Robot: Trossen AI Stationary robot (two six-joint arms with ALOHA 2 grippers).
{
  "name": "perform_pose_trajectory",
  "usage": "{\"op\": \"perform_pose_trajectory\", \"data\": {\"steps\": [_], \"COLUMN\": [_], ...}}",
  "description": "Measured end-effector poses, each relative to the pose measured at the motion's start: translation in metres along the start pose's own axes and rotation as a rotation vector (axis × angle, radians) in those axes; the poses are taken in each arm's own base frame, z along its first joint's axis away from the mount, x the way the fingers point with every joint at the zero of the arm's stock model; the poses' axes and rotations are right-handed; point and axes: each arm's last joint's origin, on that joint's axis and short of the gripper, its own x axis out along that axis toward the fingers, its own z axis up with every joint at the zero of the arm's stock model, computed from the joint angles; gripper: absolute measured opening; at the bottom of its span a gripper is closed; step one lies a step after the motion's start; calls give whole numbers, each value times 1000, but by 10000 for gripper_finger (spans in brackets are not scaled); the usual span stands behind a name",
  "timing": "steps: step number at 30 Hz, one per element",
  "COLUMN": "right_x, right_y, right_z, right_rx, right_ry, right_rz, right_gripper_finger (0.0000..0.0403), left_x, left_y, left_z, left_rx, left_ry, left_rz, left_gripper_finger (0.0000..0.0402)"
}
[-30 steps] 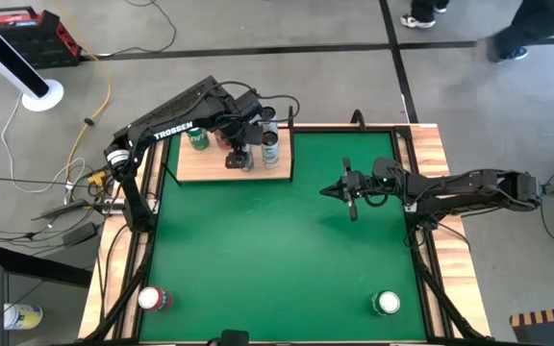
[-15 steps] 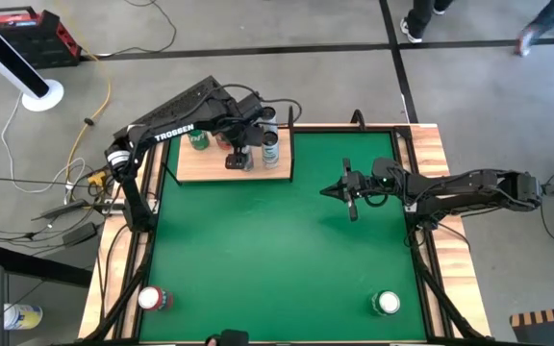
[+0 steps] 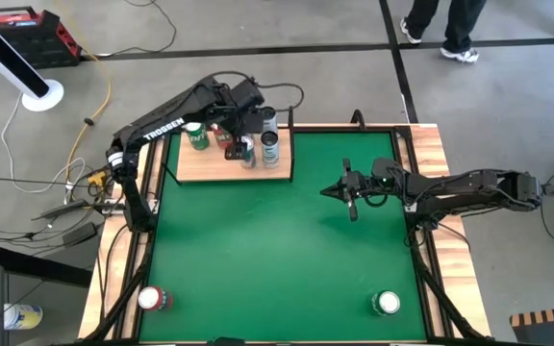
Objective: Place canned beverage on shelf
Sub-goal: Put the red soda can on the shelf aligned with the other red soda can
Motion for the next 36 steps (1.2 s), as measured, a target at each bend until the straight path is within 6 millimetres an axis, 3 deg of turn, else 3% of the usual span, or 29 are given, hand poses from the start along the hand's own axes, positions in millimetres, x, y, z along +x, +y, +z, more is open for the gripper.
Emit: {"op": "perform_pose_trajectory", "data": {"steps": [4,7,16,21,25,30,36], "right_x": [0,0,0,1,4,13,30], "right_y": [0,0,0,-1,2,16,52], "right_z": [0,0,0,6,15,32,61], "right_rx": [1,1,24,26,57,122,114], "right_ry": [4,4,1,-10,-31,48,152], "right_rz": [0,0,0,1,21,120,123], "right_gripper_finger": [27,27,27,27,27,27,25], "left_x": [-25,-32,-1,-21,-48,-83,-102], "left_y": [1,0,-17,-22,-29,-65,-122], "left_z": [1,2,-6,-10,-16,-22,-59], "left_rx": [-54,-112,-253,-295,-334,-305,-270], "left_ry": [-40,-90,50,22,-34,-122,-265], "left_rz": [-51,-127,-208,-193,-179,-147,-79], "left_gripper_finger": [320,320,320,320,320,320,320]}}
